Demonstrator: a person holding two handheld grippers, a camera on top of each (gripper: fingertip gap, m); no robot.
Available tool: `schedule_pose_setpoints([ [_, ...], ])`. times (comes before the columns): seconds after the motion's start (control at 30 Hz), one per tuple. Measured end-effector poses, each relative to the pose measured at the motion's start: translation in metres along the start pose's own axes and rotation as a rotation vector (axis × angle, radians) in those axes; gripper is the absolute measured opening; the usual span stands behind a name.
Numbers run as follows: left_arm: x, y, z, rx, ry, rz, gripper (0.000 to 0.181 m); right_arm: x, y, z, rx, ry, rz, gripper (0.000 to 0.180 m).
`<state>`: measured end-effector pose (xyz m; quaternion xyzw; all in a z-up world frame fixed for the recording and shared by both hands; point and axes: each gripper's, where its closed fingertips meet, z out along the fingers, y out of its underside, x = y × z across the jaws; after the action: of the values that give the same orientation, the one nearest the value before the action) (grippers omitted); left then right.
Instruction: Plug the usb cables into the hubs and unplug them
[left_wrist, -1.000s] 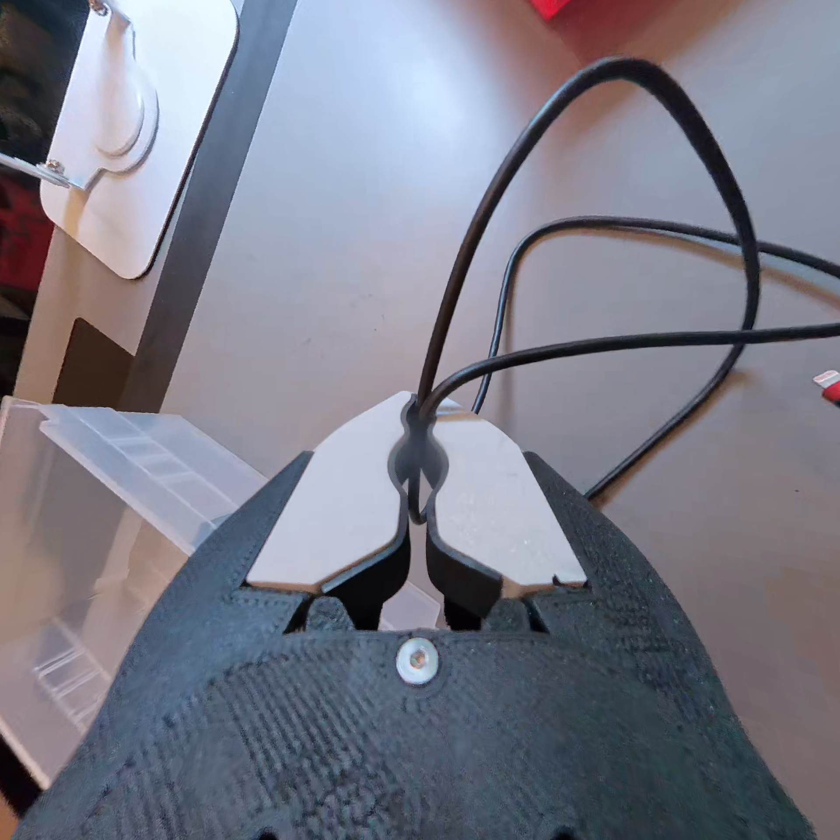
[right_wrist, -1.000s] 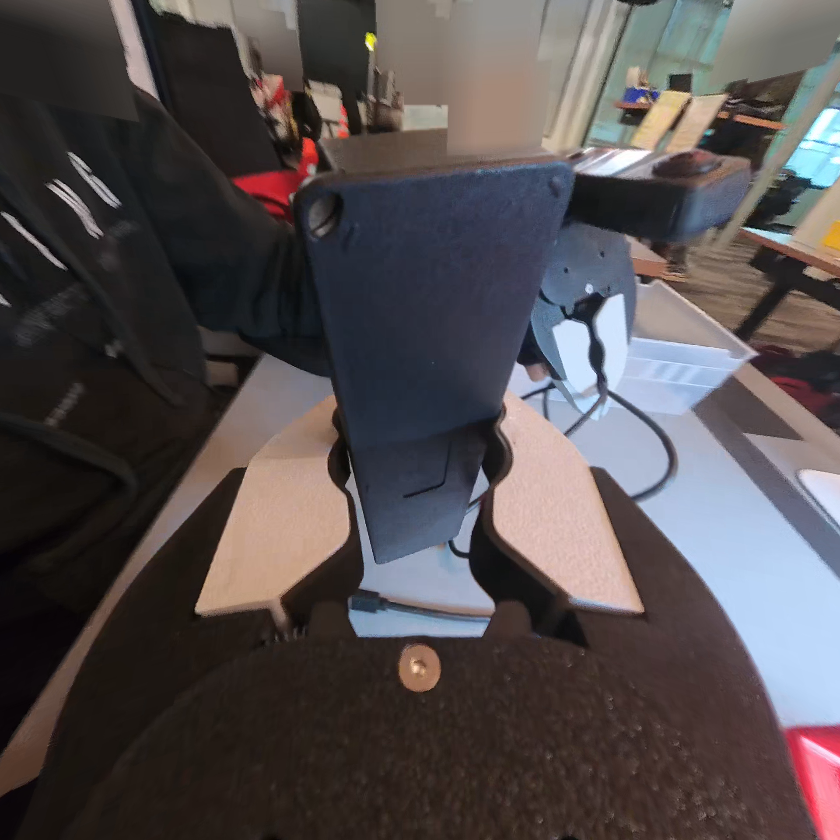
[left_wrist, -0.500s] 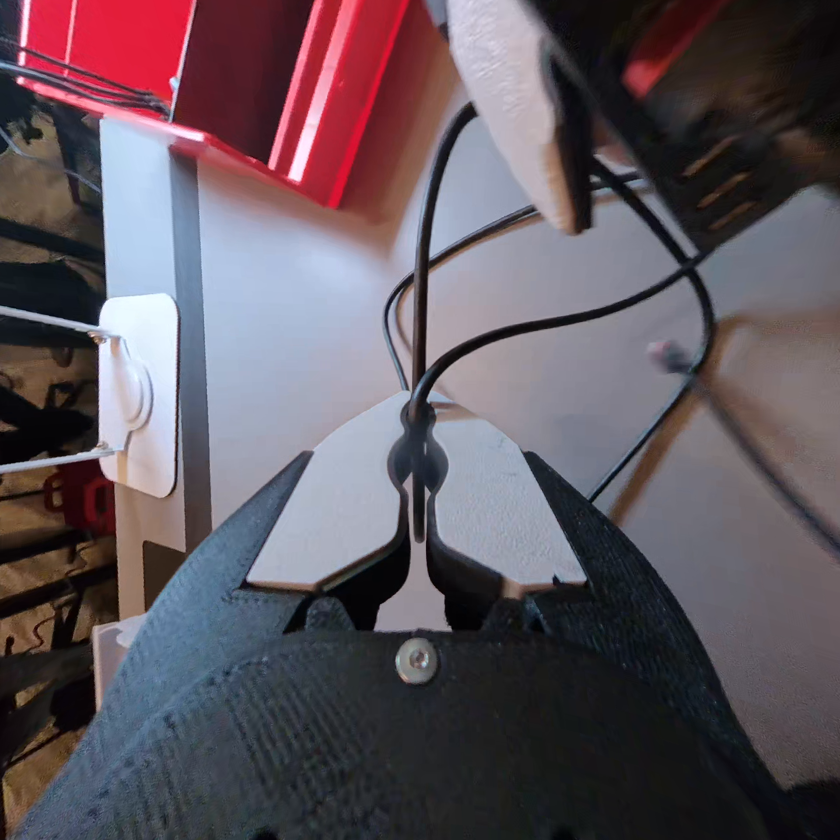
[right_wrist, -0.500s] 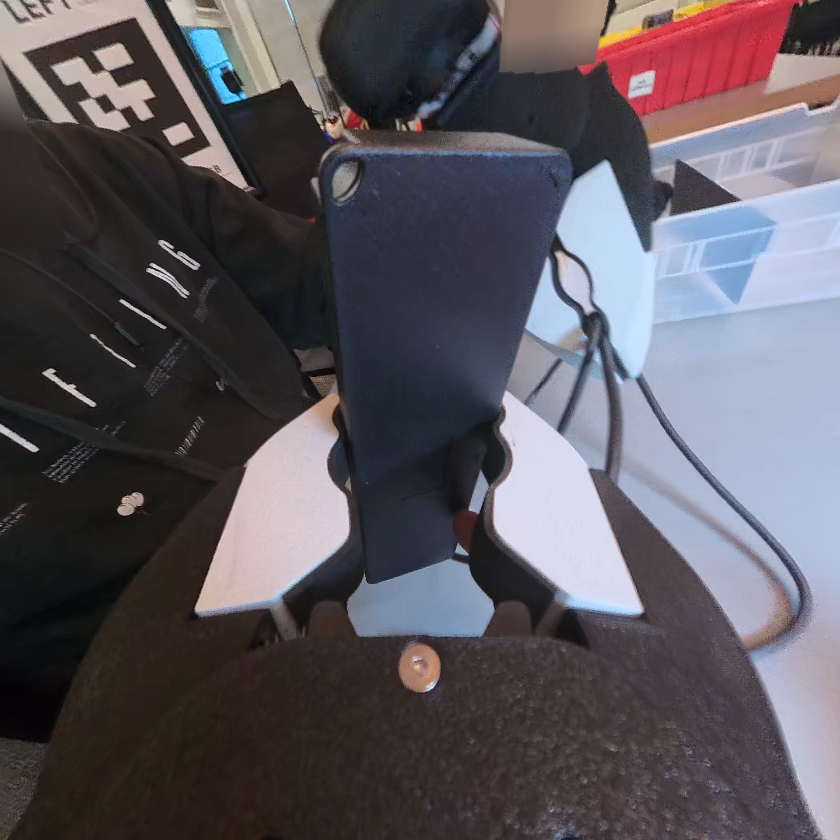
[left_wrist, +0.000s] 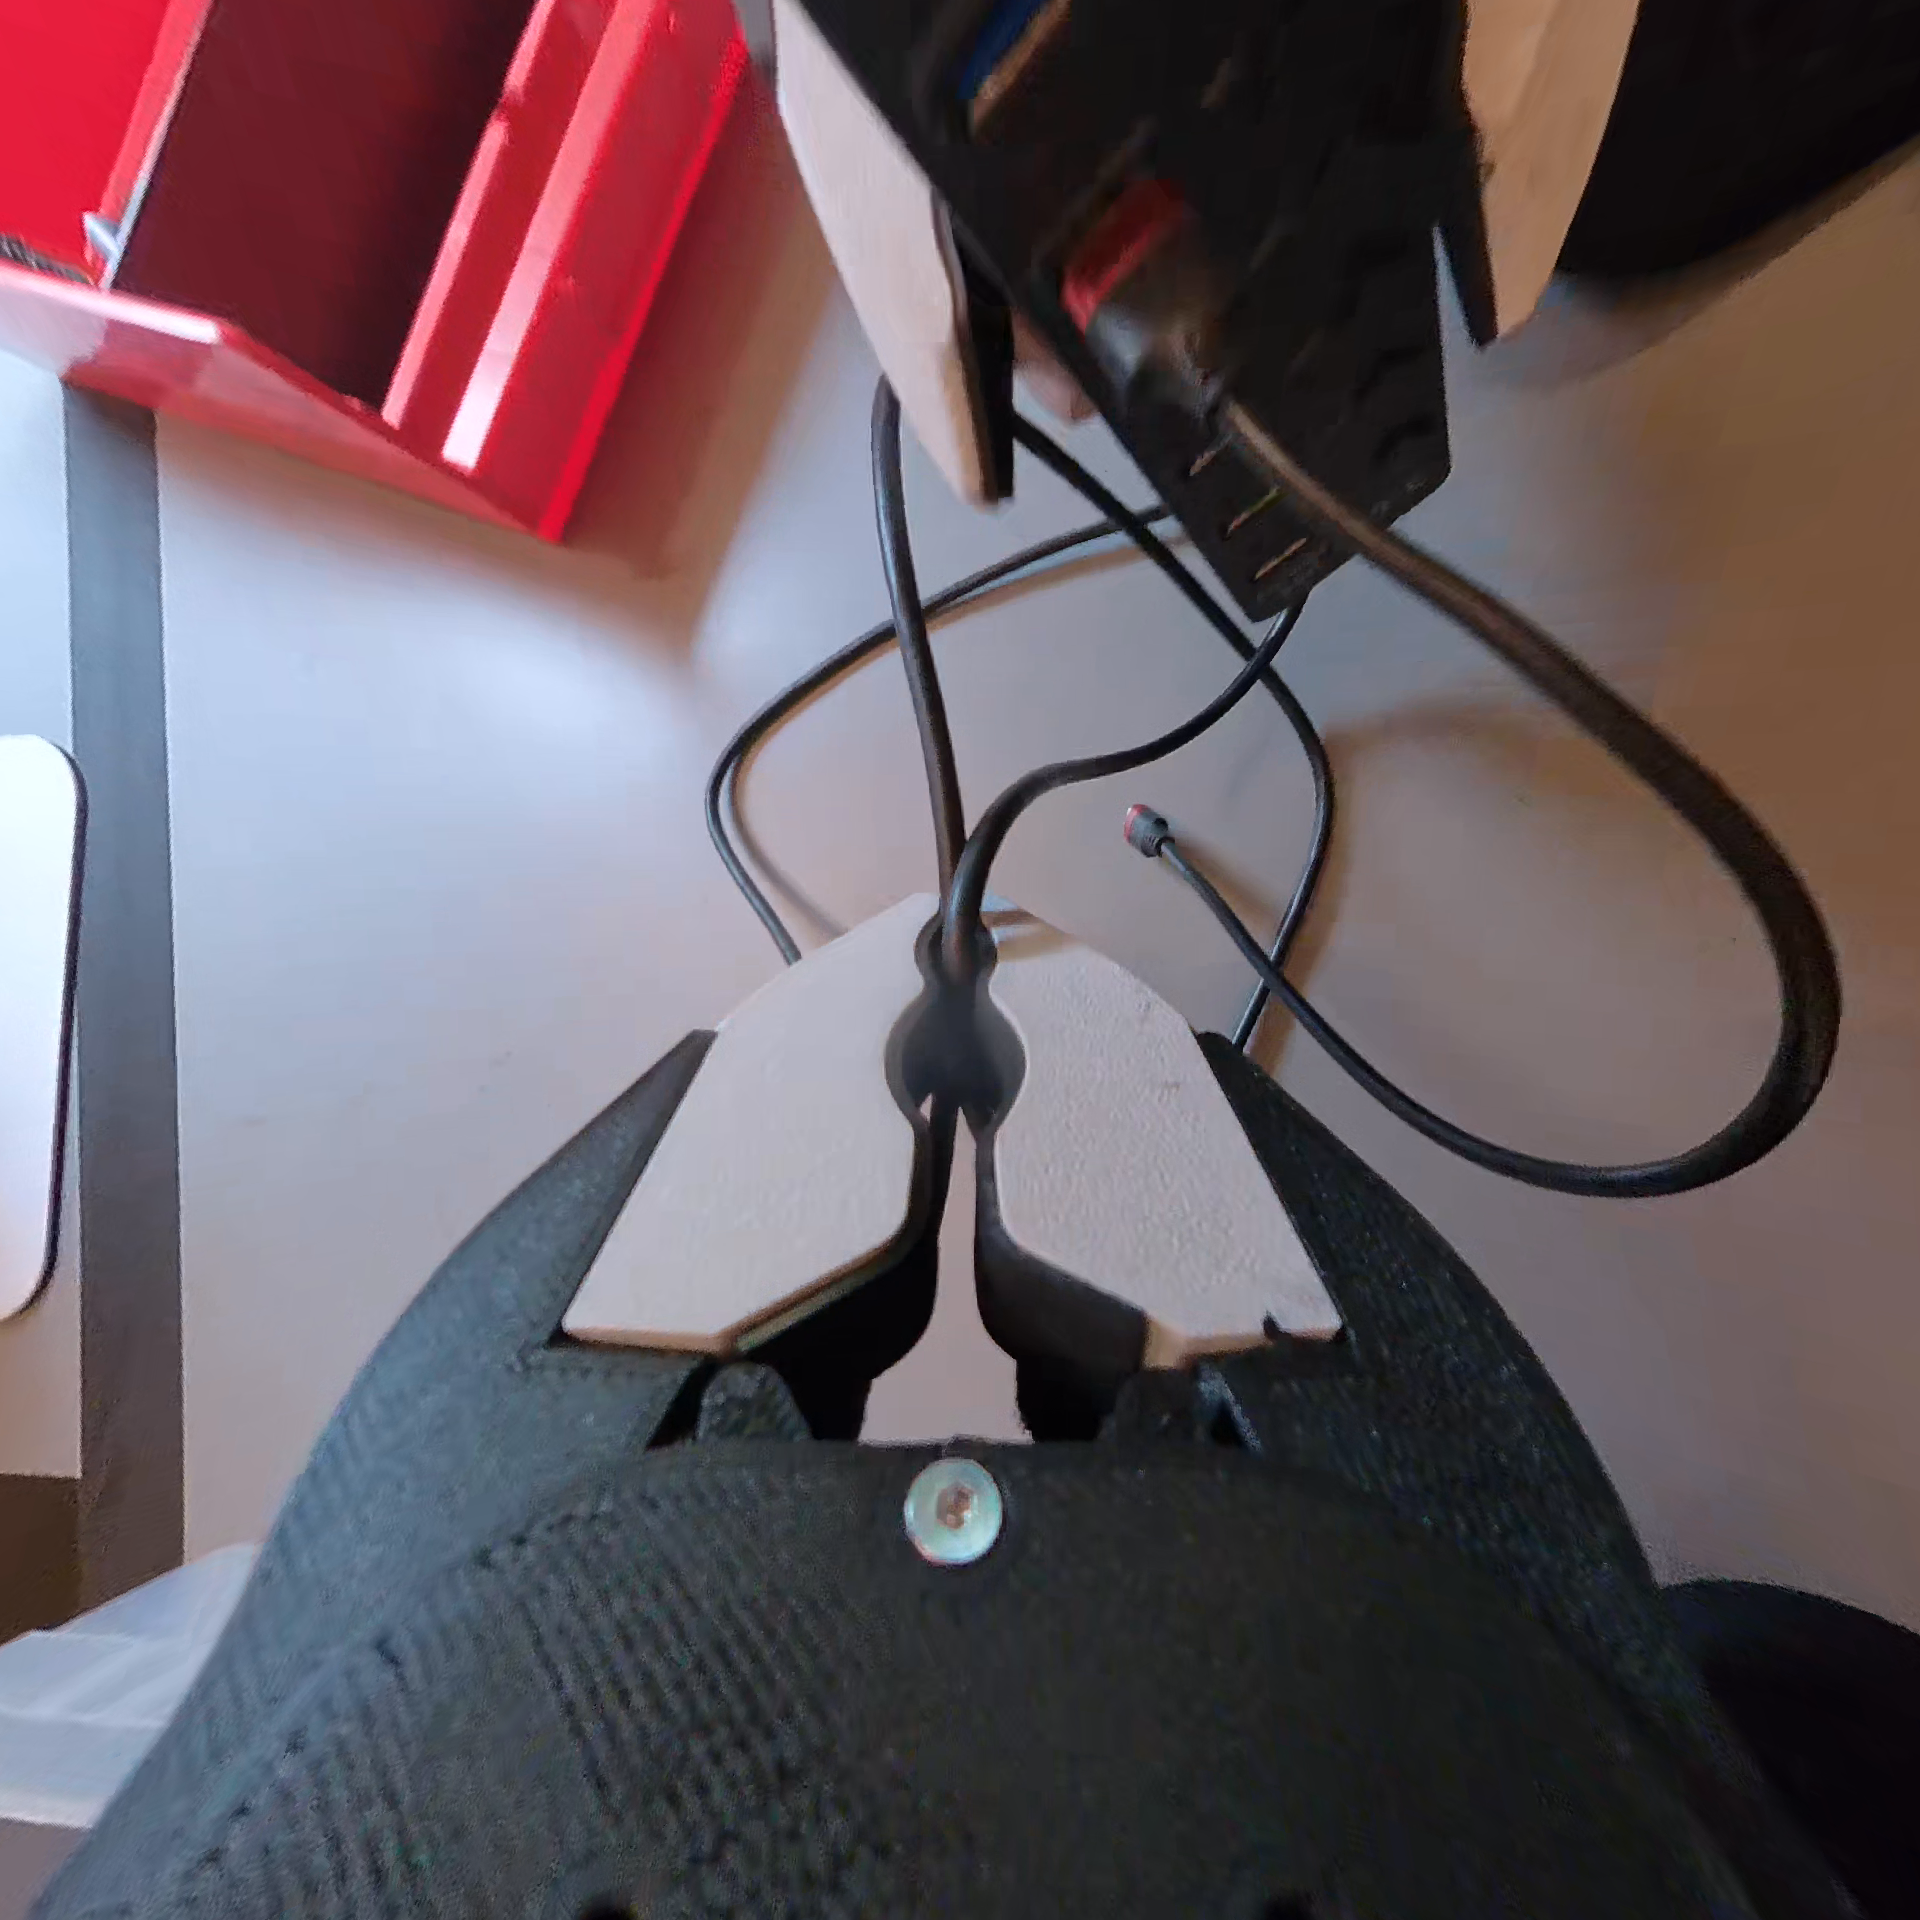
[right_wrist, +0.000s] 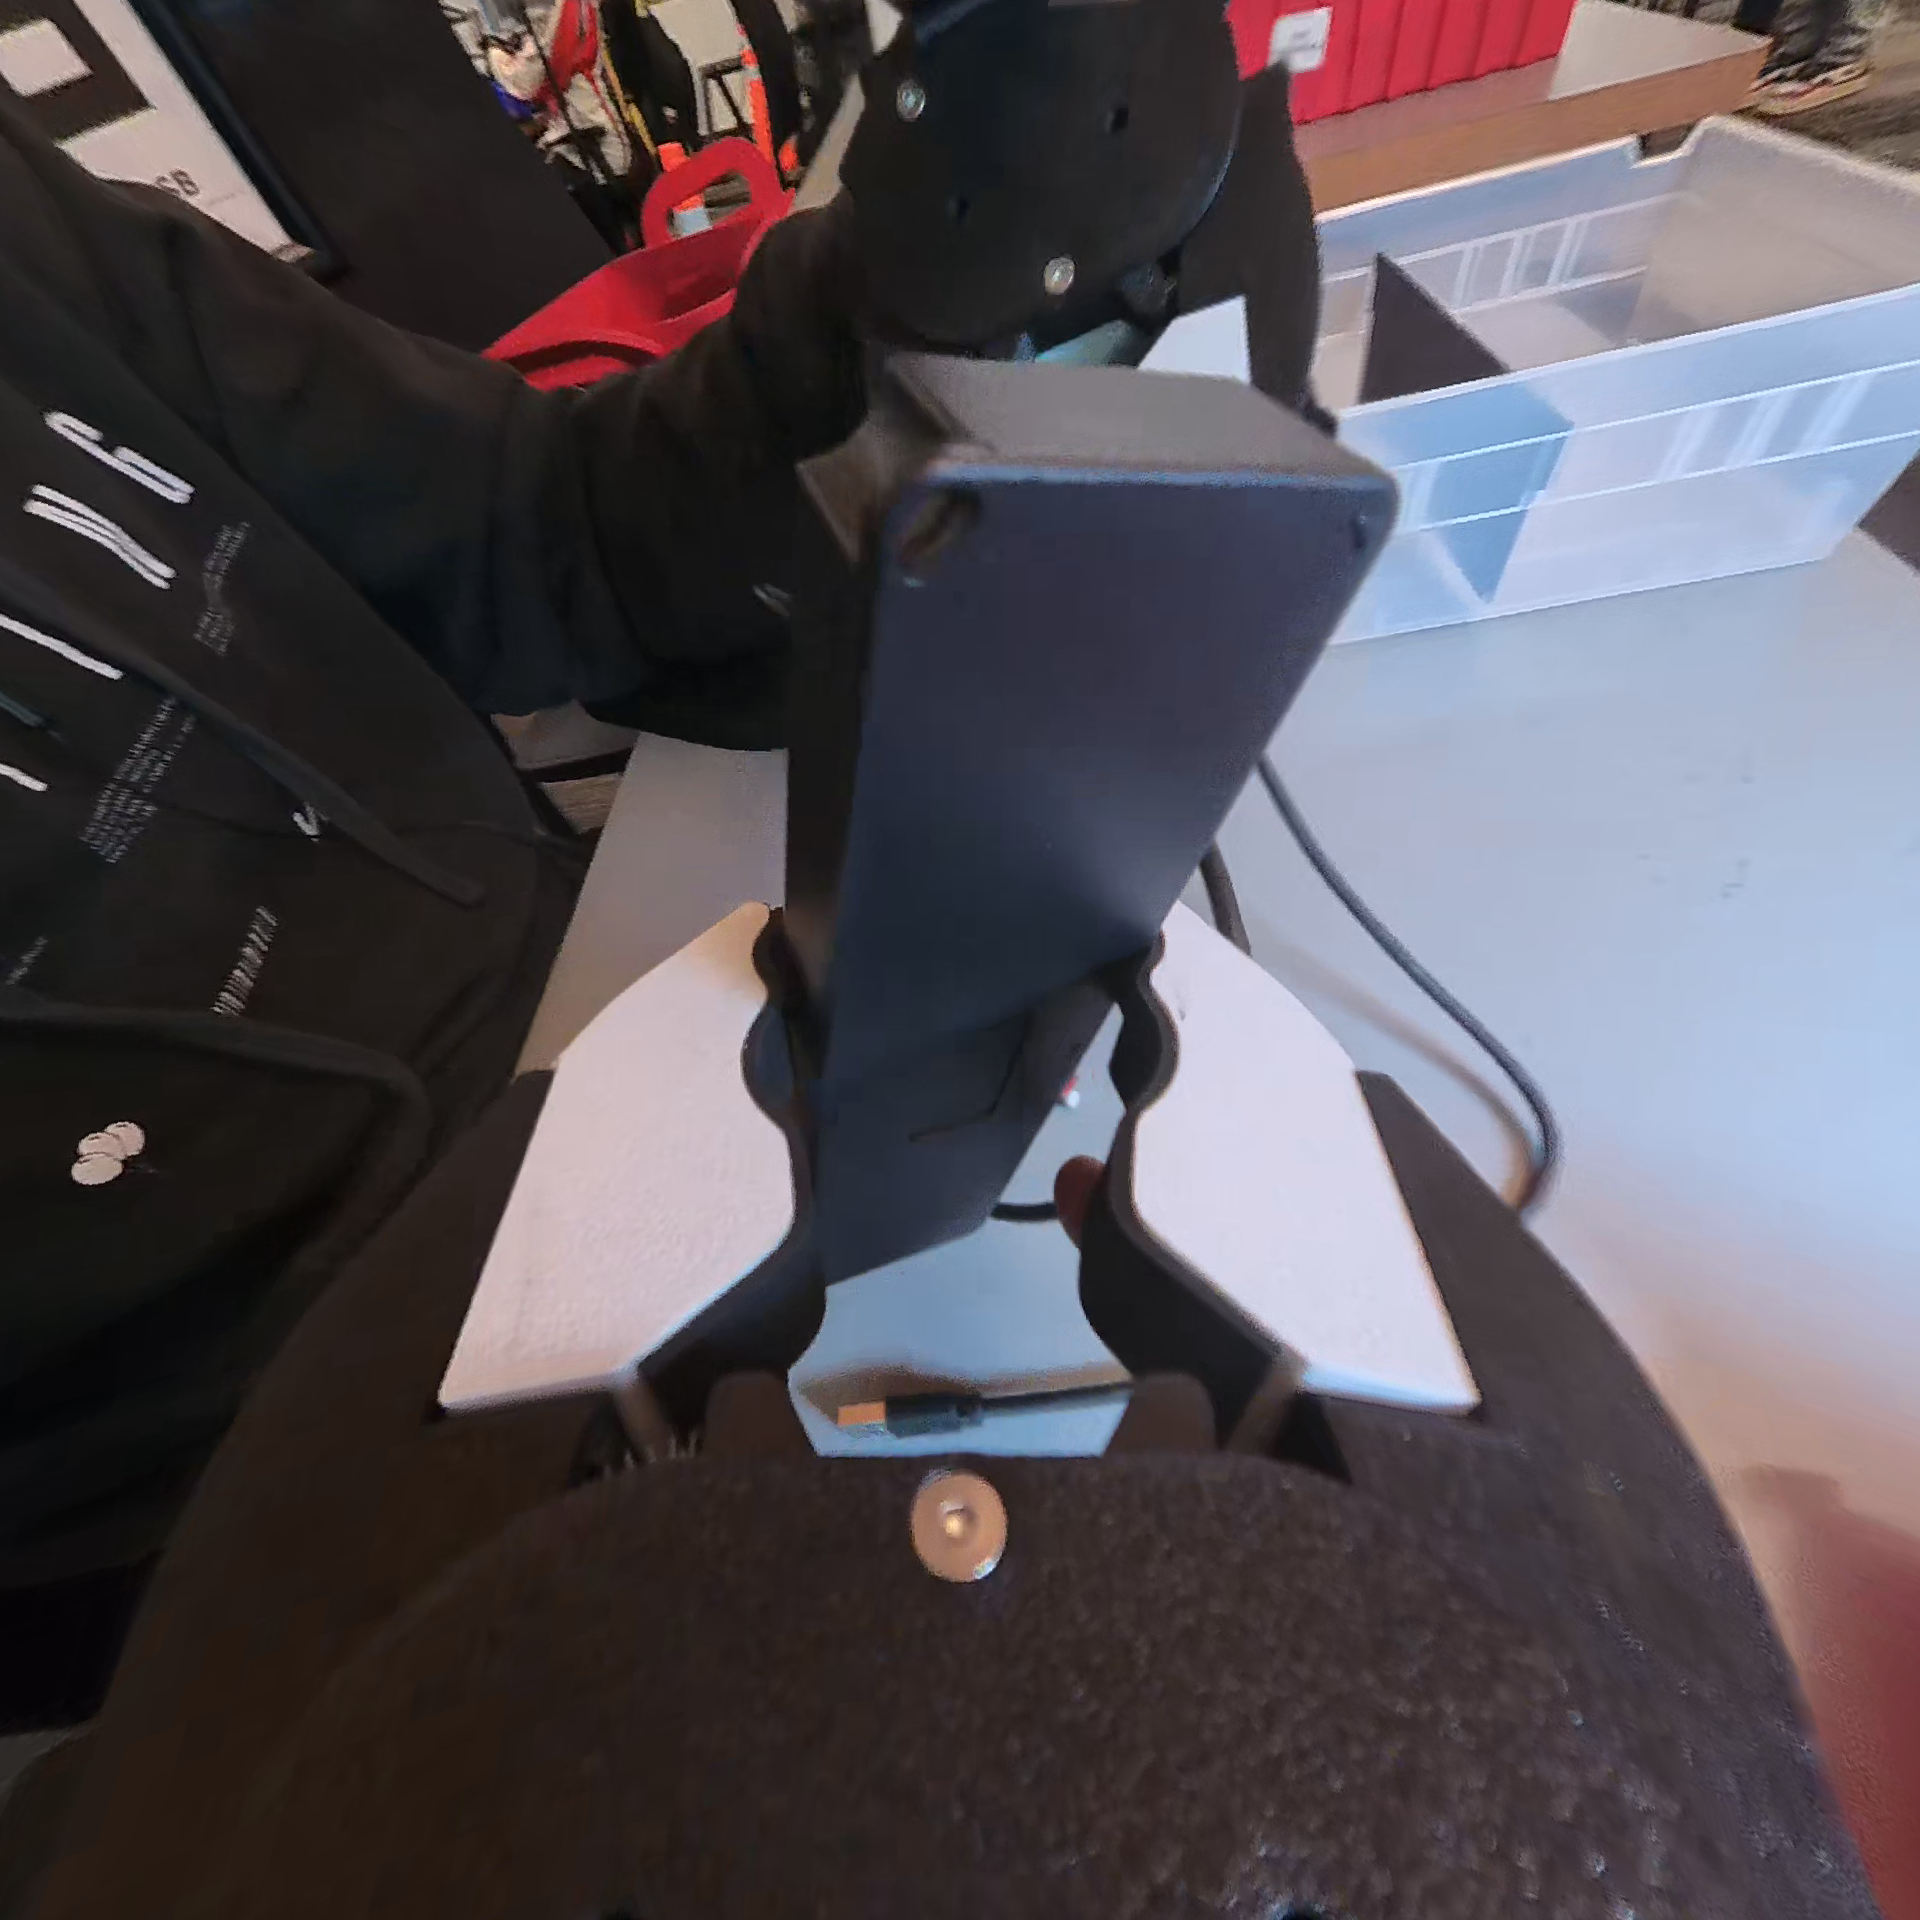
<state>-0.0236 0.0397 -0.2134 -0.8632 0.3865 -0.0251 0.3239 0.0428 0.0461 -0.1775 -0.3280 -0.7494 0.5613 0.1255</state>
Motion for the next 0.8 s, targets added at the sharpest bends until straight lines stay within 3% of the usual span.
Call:
schedule_pose_setpoints([
  [0.1,-0.007,0.009,0.002,-0.033,-0.018,-0.037,0.0,0.009,0.0,-0.007,0.007,0.068,-0.027,0.063],
  [0.23,-0.014,0.012,0.003,-0.009,-0.026,-0.094,0.01,0.002,-0.011,-0.015,0.101,0.027,-0.067,0.061],
  [0.4,-0.007,-0.012,-0.004,0.18,0.057,-0.093,0.008,-0.021,-0.053,-0.042,0.39,-0.126,-0.063,0.059],
  [0.47,-0.007,-0.015,-0.007,0.2,0.057,-0.104,0.02,-0.021,-0.063,-0.053,0.464,-0.131,-0.056,0.059],
  [0.57,-0.017,-0.02,-0.018,0.243,0.018,-0.152,0.033,-0.013,-0.069,-0.066,0.505,-0.068,-0.067,0.059],
  [0.8,-0.059,-0.021,-0.054,0.364,-0.186,-0.258,0.034,0.042,-0.11,-0.123,0.461,0.182,-0.126,0.059],
])
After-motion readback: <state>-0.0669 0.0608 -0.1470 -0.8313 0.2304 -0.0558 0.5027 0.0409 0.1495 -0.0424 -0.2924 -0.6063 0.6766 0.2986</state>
